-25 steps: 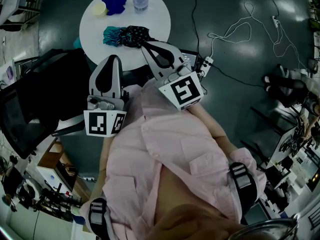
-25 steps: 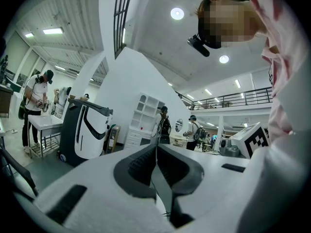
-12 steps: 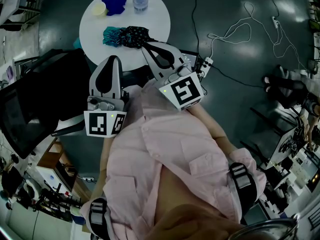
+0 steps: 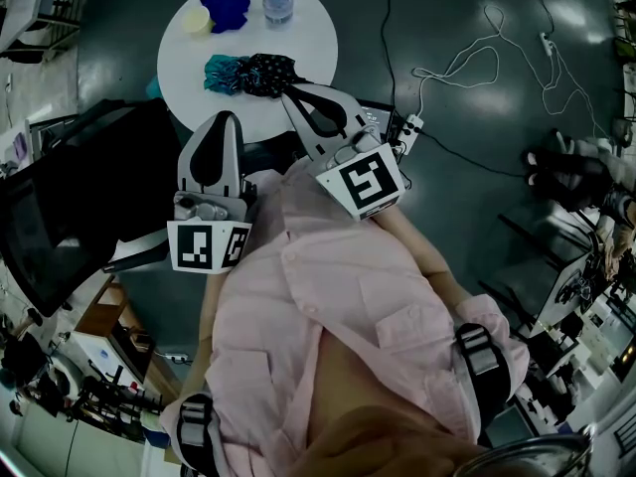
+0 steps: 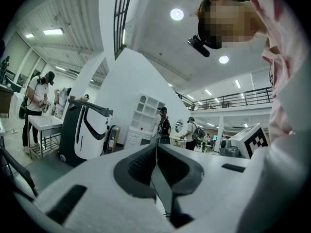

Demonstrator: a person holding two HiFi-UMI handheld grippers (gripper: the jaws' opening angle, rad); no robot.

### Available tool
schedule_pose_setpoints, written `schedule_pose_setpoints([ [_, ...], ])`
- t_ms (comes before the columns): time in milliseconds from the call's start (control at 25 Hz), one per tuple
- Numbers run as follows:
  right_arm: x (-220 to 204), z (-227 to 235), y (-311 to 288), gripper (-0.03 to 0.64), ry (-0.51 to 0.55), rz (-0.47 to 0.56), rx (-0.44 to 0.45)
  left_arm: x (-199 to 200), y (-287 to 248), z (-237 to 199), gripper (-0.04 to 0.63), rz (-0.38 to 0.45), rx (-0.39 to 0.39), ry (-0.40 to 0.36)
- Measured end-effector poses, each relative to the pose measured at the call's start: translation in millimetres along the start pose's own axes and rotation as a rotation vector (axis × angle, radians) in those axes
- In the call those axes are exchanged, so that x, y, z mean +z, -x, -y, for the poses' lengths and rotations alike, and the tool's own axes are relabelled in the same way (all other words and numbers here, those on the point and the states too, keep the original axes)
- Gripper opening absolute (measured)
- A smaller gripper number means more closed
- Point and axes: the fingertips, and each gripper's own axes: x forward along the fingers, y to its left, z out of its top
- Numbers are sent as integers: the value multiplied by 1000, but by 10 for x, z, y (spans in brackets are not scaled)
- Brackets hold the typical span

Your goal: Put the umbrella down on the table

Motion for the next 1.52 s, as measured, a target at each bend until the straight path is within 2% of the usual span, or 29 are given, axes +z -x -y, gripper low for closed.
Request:
schedule_pose_setpoints([
  [320, 7, -4, -14, 29, 2, -2, 0, 18, -13, -7, 21, 7, -4, 8],
  [520, -19, -3, -29, 29, -3, -4, -1, 1, 14, -70, 21, 28, -6, -20],
  [720, 0, -16, -49, 29, 0, -3, 1, 13, -9, -45, 21, 6, -7, 7],
  [960, 3, -30, -47, 29, 2, -2, 4, 7, 2, -47, 21, -1, -4, 13],
  [1120, 8, -53, -48, 29, 6, -1, 12, 11, 20, -86, 21, 24, -8, -9],
  [1280, -7, -55, -48, 29, 8, -3, 9, 6, 12, -58, 21, 1, -7, 13],
  [1520, -9, -38, -27, 29, 4, -5, 0, -2, 24, -64, 21, 9, -7, 6],
])
